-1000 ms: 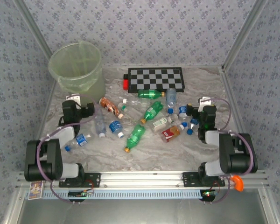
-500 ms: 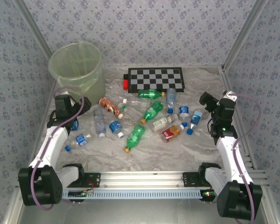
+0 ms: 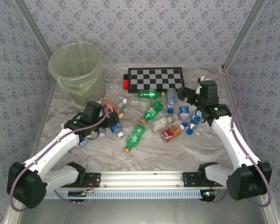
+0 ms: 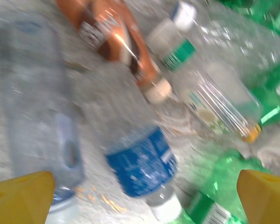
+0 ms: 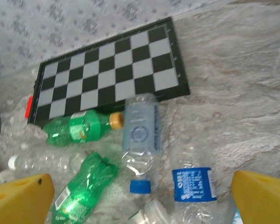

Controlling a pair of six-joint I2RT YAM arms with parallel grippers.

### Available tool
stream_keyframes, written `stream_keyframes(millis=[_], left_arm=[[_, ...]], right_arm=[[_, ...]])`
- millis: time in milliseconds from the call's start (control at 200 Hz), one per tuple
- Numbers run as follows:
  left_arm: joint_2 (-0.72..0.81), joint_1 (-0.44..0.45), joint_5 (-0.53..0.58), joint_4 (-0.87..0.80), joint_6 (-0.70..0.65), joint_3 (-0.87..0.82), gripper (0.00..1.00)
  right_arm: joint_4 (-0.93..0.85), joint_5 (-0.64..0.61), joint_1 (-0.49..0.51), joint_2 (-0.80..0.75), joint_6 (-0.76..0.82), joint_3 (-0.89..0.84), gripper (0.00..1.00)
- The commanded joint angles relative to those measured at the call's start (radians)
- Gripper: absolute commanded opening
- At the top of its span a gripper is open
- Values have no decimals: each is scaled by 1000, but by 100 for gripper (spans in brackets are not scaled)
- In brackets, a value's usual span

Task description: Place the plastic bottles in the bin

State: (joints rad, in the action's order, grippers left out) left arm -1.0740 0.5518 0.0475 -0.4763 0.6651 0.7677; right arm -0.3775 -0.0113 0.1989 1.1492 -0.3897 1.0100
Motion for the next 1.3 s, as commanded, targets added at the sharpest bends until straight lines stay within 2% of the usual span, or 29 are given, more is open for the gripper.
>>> stream_keyframes(millis=[0,90,160,285,535,700,875,1035,1294], left_arm=[[-62,114,72,-54,38,69,100],[-134,209,114,-86,-5,110,100],[-192,245,81,-106,-34,135,100],[-266,267,56,-138,-74,171,100],[-269,266,192,-197,25,223,100],[-297,205,213,-297,161,248,100],[-262,178,285,-318,199,236,100],[-209,114,300,-336,194,220,100],[-89,-15,303,-325,100,158,100]], right_arm=[[-72,-24,43,16,57,33,99],[-88,-18,73,37,71,52,99],[-115,-11,90,52,79,75,99],[-162,-31,125,57,115,102,99],[-173,-89,179,32,105,93,99],[-150,-96,202,30,95,77,99],[-130,-80,220,41,97,81,99],[-101,-74,245,73,97,97,99],[-100,-85,293,136,104,148,99]])
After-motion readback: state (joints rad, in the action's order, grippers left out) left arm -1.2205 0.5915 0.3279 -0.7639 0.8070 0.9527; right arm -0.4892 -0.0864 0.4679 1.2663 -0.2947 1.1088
